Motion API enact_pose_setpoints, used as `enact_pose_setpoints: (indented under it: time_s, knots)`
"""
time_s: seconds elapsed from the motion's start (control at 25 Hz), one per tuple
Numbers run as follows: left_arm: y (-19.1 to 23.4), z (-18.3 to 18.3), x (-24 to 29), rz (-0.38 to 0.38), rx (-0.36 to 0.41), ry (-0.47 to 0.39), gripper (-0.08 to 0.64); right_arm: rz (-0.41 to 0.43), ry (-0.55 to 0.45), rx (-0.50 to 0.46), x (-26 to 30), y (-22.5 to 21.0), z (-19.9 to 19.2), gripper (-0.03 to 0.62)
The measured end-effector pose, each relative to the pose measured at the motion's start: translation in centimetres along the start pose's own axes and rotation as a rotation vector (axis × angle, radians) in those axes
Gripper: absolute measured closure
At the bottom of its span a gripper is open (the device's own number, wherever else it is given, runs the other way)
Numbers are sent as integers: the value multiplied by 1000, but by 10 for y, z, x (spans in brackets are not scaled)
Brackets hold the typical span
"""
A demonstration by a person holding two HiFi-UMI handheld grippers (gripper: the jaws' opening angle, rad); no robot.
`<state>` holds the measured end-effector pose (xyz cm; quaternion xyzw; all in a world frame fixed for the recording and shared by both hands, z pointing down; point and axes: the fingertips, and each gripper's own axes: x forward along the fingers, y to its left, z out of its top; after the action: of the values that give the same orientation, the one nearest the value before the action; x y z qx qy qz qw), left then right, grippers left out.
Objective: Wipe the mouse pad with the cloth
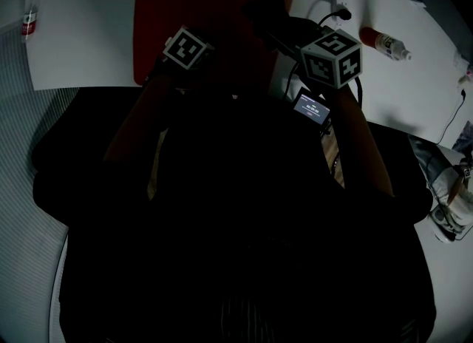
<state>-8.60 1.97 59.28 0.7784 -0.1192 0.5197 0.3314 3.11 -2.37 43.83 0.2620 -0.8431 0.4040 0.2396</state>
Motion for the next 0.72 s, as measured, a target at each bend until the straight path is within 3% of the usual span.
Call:
enact_pose_setpoints:
  time_s: [0.08,0.2,0.72]
  knots:
    - [2,-6,5,7,-8,39,554,0,17,8,2,-4,-7,508]
    - [0,-2,9,-16,-38,27,554,6,51,2,7,-8,-15,506]
    - [-2,8,13,16,27,23,554,0,205,-104,42,-28,-38,506]
